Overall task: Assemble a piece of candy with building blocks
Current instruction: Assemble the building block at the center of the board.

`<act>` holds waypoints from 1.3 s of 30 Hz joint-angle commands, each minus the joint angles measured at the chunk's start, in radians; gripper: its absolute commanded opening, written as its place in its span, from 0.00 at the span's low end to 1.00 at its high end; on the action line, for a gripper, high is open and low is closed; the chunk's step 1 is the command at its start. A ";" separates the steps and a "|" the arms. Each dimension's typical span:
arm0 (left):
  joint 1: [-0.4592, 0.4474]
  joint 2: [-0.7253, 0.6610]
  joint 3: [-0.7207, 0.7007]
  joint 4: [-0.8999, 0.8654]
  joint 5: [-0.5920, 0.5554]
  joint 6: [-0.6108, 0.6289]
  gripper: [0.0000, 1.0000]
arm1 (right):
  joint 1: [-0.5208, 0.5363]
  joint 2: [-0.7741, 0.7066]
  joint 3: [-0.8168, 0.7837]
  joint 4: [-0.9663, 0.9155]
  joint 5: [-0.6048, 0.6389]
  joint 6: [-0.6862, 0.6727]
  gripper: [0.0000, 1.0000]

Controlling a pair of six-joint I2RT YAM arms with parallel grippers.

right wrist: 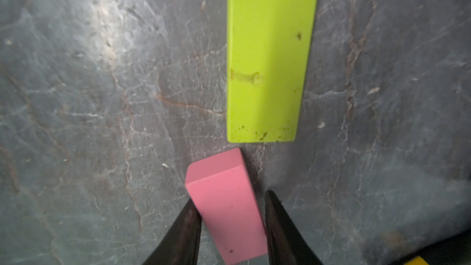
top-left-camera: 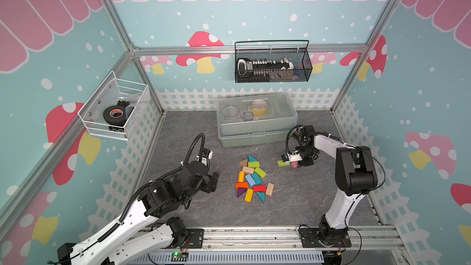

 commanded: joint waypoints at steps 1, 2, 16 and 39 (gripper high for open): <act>-0.007 -0.002 -0.009 -0.002 -0.012 0.008 0.77 | 0.008 0.056 0.021 -0.034 -0.032 -0.016 0.38; -0.007 -0.002 -0.010 -0.002 -0.014 0.007 0.77 | 0.009 0.058 0.021 -0.035 -0.031 -0.017 0.37; -0.009 0.004 -0.011 -0.003 -0.018 0.007 0.77 | 0.029 0.099 0.059 -0.059 -0.050 -0.008 0.33; -0.019 -0.005 -0.011 -0.006 -0.029 0.002 0.77 | 0.051 0.107 0.048 -0.060 -0.041 0.010 0.36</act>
